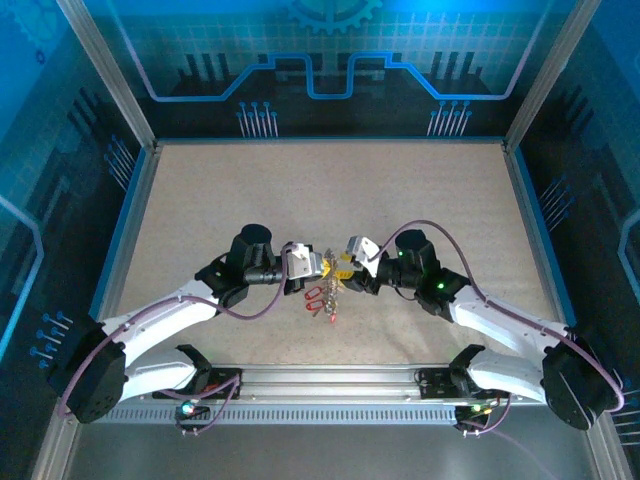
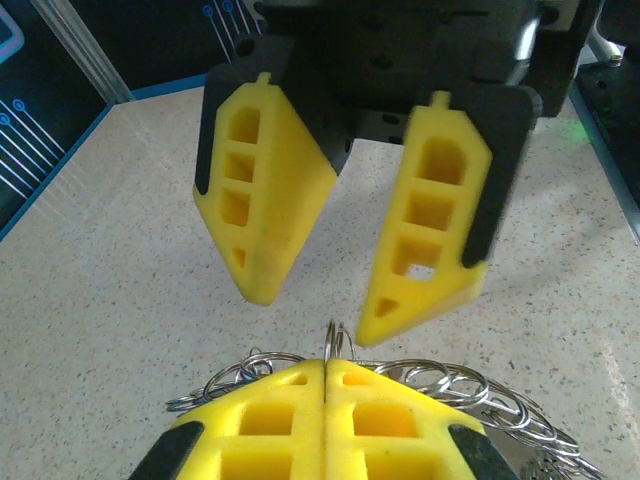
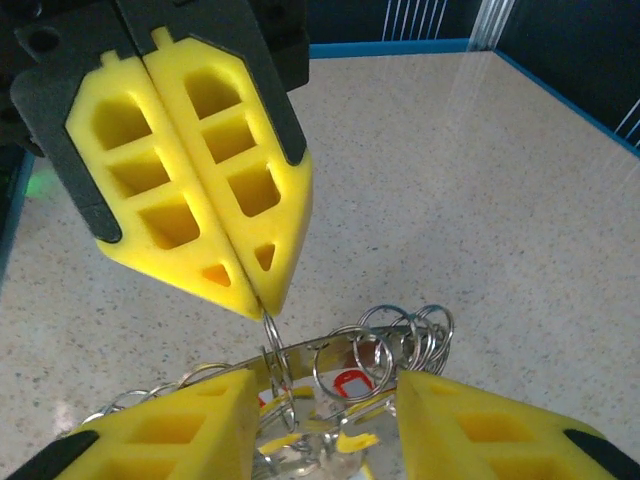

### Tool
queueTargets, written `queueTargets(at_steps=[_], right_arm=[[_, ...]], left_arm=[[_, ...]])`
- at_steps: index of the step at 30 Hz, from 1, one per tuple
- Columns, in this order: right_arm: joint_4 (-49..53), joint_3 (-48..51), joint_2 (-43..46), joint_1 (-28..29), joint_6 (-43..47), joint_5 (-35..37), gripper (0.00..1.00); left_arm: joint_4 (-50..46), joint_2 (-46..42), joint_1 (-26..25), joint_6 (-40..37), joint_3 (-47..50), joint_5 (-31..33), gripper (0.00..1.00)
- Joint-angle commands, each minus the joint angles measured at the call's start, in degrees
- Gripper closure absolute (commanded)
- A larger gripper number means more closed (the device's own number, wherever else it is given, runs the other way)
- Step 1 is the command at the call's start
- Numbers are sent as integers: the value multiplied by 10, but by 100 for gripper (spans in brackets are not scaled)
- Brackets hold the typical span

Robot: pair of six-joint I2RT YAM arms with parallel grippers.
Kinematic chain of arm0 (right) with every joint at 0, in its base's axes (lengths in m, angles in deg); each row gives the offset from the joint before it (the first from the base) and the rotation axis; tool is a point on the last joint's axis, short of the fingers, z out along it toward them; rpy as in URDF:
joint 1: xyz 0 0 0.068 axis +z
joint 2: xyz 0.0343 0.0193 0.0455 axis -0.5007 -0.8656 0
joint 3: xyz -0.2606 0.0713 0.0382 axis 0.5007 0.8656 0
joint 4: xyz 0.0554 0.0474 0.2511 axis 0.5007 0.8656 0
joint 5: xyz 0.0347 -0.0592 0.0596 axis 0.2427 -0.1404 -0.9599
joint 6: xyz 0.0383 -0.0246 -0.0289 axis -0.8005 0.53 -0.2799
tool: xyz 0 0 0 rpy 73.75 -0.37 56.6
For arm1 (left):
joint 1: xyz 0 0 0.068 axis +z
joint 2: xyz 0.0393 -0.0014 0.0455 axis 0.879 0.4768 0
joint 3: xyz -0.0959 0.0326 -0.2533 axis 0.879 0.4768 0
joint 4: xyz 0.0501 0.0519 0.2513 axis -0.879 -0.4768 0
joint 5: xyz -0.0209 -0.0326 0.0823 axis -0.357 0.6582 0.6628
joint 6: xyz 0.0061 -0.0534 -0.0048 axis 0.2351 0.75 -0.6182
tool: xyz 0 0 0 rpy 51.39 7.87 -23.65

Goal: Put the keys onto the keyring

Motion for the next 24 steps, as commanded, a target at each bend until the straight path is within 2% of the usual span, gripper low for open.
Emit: queueTargets(at_steps=[1,8,18,24], right_arm=[[-42,-9,-15,5,50,-15,67],[-42,-3,-22,5,63,-24,74],[-48,-6,-41,11,78,-42,78],[-33,-10,-32,9,98,-59,98]], left_arm=[[30,-11,-3,-11,0,-36,100],[32,-11,-3,-13,0,-46,100],[33,-16,-3,-15,3,-46,100],[31,-16,-3,-17,3,-44,100]])
